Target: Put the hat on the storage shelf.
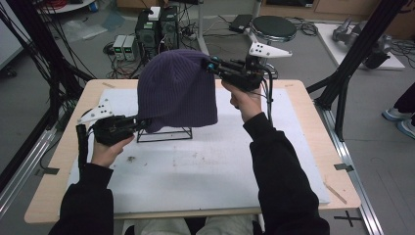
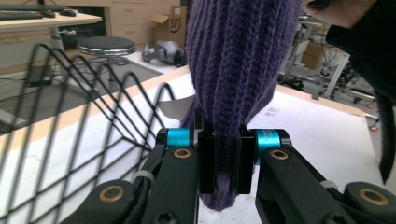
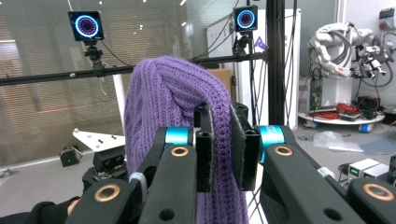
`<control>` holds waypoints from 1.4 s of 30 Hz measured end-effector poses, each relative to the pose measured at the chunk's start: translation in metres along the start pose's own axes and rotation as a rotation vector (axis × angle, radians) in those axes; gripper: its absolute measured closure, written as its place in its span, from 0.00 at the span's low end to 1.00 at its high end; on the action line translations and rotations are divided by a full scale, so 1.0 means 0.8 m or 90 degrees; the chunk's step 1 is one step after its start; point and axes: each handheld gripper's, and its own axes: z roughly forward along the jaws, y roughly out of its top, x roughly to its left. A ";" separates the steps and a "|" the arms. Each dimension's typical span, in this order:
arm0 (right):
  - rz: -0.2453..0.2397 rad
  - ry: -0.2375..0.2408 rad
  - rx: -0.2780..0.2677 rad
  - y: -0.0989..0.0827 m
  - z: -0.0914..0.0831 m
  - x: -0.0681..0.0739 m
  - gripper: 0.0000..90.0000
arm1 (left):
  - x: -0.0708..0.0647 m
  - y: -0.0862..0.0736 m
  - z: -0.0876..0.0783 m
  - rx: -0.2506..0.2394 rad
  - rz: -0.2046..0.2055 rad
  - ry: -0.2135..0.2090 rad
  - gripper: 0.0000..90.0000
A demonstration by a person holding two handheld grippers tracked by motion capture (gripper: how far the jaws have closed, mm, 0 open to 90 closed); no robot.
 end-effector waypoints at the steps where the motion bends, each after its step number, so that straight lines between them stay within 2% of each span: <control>1: -0.002 0.001 -0.001 0.002 0.002 -0.001 0.91 | 0.003 0.003 -0.001 -0.001 0.002 0.003 0.93; 5: -0.011 -0.005 -0.010 0.012 0.012 -0.005 0.91 | 0.014 0.016 -0.004 -0.002 0.001 0.006 0.93; 8: -0.016 -0.010 -0.010 0.017 0.017 -0.006 0.91 | 0.020 0.027 -0.005 0.018 0.011 0.008 0.93; 13: -0.011 -0.021 -0.025 0.022 0.021 -0.010 0.91 | 0.024 0.046 -0.008 0.016 0.027 0.014 0.93; 15: -0.009 -0.028 -0.030 0.025 0.022 -0.013 0.91 | 0.027 0.053 -0.010 0.014 0.030 0.020 0.93; 17: -0.007 -0.036 -0.026 0.028 0.024 -0.015 0.91 | 0.030 0.058 -0.012 0.003 0.034 0.038 0.93; 19: -0.016 -0.050 -0.032 0.031 0.028 -0.014 0.91 | 0.033 0.060 -0.014 -0.004 0.037 0.048 0.93; 23: -0.019 -0.052 -0.035 0.034 0.034 -0.012 0.91 | 0.039 0.061 -0.015 -0.026 0.033 0.063 0.93; 28: -0.038 -0.069 -0.053 0.038 0.042 -0.011 0.91 | 0.039 0.062 -0.014 -0.043 0.048 0.093 0.93; 32: -0.037 -0.066 -0.062 0.041 0.048 -0.011 0.90 | 0.041 0.062 -0.016 -0.048 0.051 0.108 0.93; 37: -0.036 -0.054 -0.041 0.037 0.056 -0.009 0.90 | 0.047 0.057 -0.022 -0.030 0.048 0.127 0.93; 42: -0.035 -0.041 -0.022 0.030 0.061 -0.011 0.90 | 0.051 0.040 -0.023 -0.032 0.034 0.119 0.93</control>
